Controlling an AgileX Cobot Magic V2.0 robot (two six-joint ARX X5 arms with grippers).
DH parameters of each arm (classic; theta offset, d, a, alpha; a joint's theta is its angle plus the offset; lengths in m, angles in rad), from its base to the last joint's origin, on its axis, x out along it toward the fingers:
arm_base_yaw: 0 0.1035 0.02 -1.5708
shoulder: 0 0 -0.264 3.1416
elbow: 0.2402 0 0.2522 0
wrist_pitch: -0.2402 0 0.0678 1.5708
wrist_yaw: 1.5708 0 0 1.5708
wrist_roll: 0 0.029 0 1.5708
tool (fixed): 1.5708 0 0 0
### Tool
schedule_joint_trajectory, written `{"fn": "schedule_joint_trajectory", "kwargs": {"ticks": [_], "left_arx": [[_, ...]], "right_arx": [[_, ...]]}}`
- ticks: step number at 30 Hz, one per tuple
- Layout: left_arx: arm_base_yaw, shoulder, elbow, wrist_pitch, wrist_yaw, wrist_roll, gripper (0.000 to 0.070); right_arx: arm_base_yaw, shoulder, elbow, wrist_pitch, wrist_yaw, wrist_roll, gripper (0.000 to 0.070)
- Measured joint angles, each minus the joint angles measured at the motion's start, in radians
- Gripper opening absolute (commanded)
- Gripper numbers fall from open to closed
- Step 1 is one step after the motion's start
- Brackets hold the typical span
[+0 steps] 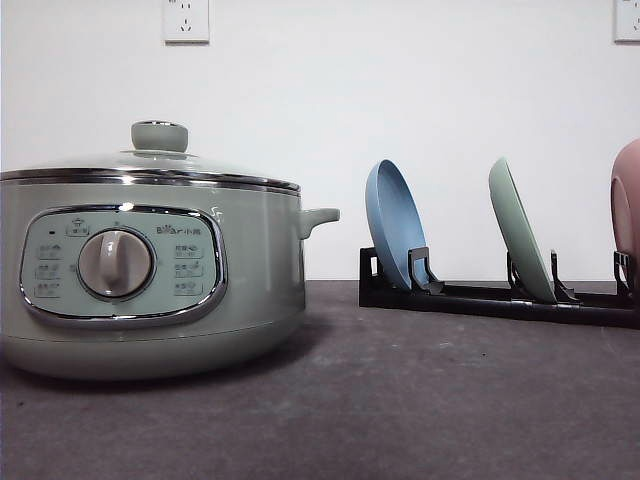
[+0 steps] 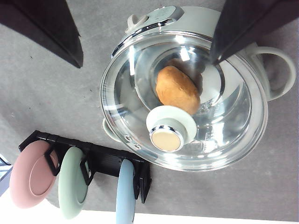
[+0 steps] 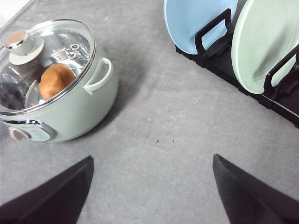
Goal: Transfer potato from steamer to green plate
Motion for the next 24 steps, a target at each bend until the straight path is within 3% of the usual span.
{"fn": "schedule_joint_trajectory", "kwargs": {"ticks": [10,16,24], "left_arx": [[0.0,0.0,0.0,0.0,0.0,0.0,0.0556],[0.0,0.0,0.0,0.0,0.0,0.0,0.0556],[0.0,0.0,0.0,0.0,0.0,0.0,0.0556]], "right_arx": [[0.0,0.036,0.023,0.104,0.005,0.111,0.0514],[0.0,0.17,0.122,0.14,0.006,0.166,0.0513],[0.0,0.428,0.311,0.166,0.009,0.18,0.0513]]}}
